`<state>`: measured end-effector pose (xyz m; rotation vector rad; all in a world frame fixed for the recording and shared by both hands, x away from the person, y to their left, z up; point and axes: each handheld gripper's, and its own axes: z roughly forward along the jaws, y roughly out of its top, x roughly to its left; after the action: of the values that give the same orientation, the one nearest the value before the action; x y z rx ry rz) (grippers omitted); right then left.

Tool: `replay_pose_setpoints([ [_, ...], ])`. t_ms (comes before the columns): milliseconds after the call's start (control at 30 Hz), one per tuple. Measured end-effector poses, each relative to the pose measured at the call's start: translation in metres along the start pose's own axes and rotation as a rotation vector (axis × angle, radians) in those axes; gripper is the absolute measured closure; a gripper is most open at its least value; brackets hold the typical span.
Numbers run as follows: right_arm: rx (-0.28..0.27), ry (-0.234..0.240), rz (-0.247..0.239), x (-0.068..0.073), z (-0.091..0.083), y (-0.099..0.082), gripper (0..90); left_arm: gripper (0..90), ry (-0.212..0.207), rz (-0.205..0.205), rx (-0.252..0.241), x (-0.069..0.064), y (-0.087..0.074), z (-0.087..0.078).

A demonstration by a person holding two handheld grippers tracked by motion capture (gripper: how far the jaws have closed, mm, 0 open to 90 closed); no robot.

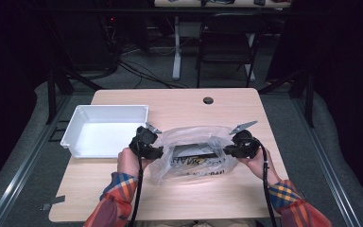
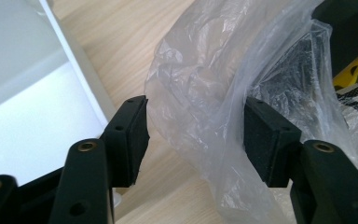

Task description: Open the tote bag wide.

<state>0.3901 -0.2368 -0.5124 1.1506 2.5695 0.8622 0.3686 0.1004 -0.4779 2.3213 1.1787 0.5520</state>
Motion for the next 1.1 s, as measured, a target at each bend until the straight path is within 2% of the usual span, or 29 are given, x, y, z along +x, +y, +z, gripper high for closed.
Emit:
replay_pose_setpoints([
  [133, -0.007, -0.011, 0.003, 0.000, 0.004, -0.001, 89.0, 39.7, -0.011, -0.020, -0.017, 0.006, -0.002, -0.002],
  [267, -0.020, -0.014, 0.001, -0.001, 0.004, 0.000, 89.9, 32.0, -0.046, -0.028, -0.046, 0.008, -0.001, -0.007],
  [300, -0.029, -0.020, 0.000, -0.001, 0.003, 0.000, 90.0, 28.4, -0.066, -0.026, -0.051, 0.009, -0.001, -0.009],
  [433, -0.040, -0.015, 0.004, 0.000, 0.002, 0.001, 89.9, 22.4, -0.084, -0.010, -0.088, 0.003, 0.003, -0.017],
  [500, -0.047, -0.016, 0.002, 0.000, 0.001, 0.001, 89.9, 21.6, -0.080, 0.002, -0.080, 0.002, 0.004, -0.019],
  [567, -0.053, -0.016, 0.002, 0.000, 0.000, 0.001, 90.0, 21.6, -0.066, -0.002, -0.065, 0.004, 0.003, -0.015],
  [667, -0.058, -0.021, 0.008, -0.001, 0.000, 0.001, 90.0, 20.6, -0.104, -0.017, -0.068, 0.008, 0.000, -0.012],
  [733, -0.063, -0.024, 0.015, -0.003, -0.001, 0.001, 90.0, 20.0, -0.134, -0.001, -0.093, 0.003, 0.002, -0.018],
  [833, -0.067, -0.031, 0.027, -0.004, 0.000, 0.001, 90.0, 20.1, -0.166, 0.052, -0.101, -0.016, 0.007, -0.021],
  [900, -0.068, -0.031, 0.029, -0.004, 0.001, 0.001, 90.0, 22.1, -0.172, 0.110, -0.059, -0.030, 0.008, -0.014],
  [933, -0.070, -0.033, 0.029, -0.004, 0.000, 0.001, 90.0, 27.2, -0.166, 0.134, -0.032, -0.035, 0.007, -0.009],
  [1000, -0.072, -0.036, 0.025, -0.004, 0.000, 0.001, 90.0, 35.2, -0.136, 0.155, 0.013, -0.041, 0.005, 0.003],
  [1100, -0.084, -0.058, 0.032, -0.006, -0.001, 0.000, 90.0, 55.4, -0.111, 0.165, 0.056, -0.039, 0.001, 0.020],
])
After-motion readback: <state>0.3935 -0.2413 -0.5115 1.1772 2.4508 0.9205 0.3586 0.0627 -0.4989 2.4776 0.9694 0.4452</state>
